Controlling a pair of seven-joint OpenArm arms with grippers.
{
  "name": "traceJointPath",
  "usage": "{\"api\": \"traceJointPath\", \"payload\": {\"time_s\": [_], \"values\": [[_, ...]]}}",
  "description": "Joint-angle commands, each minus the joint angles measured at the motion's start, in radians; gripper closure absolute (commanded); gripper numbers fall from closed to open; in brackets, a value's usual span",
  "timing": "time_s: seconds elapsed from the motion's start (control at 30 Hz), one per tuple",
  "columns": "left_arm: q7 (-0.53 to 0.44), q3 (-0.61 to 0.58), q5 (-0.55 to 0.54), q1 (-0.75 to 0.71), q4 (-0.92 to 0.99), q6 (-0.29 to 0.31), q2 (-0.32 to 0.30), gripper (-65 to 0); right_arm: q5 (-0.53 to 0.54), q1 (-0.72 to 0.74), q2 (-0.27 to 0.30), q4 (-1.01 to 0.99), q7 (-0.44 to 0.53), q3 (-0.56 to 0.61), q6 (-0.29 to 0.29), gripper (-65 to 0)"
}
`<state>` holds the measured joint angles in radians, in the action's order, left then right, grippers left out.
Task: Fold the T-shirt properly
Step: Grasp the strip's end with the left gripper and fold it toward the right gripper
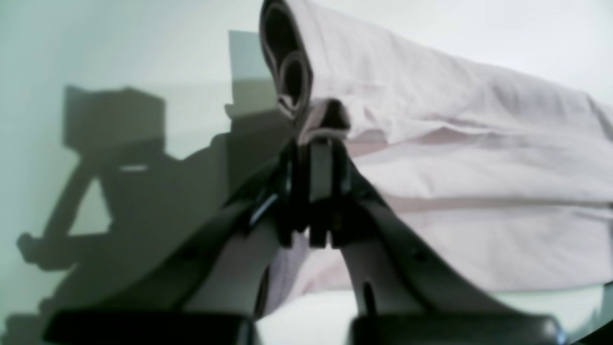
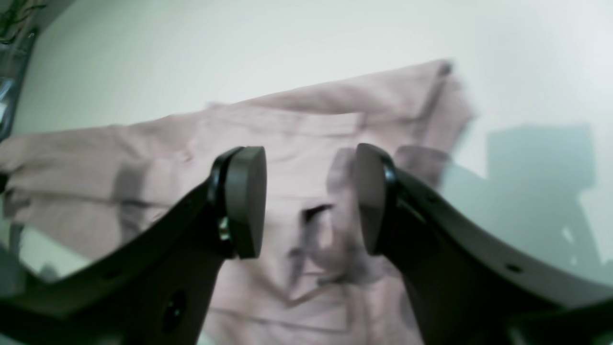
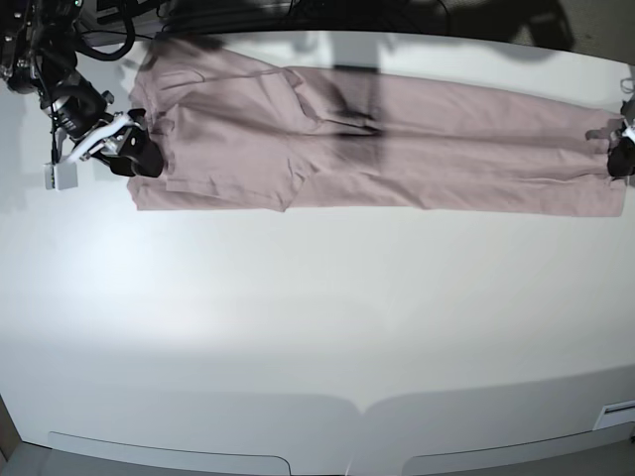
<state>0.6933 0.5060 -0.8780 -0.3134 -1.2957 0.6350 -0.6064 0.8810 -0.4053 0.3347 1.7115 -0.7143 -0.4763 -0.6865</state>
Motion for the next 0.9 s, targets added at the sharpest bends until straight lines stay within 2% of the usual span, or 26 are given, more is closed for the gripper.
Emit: {"api": "traceJointPath", "payload": {"time_s": [0.0,0.1,0.2,0.3,0.5,0.6,0.7,0.87], "values": [[0.0,0.01,-0.061,0.003,-0.014,0.008,-0.04,0.0,0.002,0.016,-0.002,0.016,0.021,-0.006,-0.012,-30.3],[0.103,0.01,-0.253,0.0,-0.025,0.008,-0.053,0.0,-0.079,0.065,-0.045,0.016,0.017,-0.005,-0.012,-30.3],[0.212,0.01,-0.433,-0.011,-0.065,0.012,-0.03,0.0,-0.153,0.118,-0.072,0.016,0.005,0.019,-0.012,-30.3],[0.219,0.009,-0.477,-0.048,-0.135,0.012,0.034,0.0,-0.201,0.166,-0.079,0.016,-0.02,0.087,-0.012,-30.3],[0.157,-0.027,-0.47,-0.13,-0.336,0.013,0.219,0.0,-0.281,0.21,-0.08,0.016,-0.002,0.244,-0.012,-30.3],[0.106,-0.11,-0.373,-0.133,-0.407,0.012,0.285,0.0,-0.28,0.217,-0.08,0.016,0.0,0.294,-0.012,-30.3],[0.034,-0.223,-0.257,-0.127,-0.439,-0.005,0.32,0.0,-0.281,0.22,-0.079,0.016,-0.001,0.3,-0.012,-30.3],[0.002,-0.4,-0.104,-0.069,-0.441,-0.114,0.332,0.0,-0.28,0.223,-0.08,0.016,-0.001,0.252,-0.012,-30.3]]}}
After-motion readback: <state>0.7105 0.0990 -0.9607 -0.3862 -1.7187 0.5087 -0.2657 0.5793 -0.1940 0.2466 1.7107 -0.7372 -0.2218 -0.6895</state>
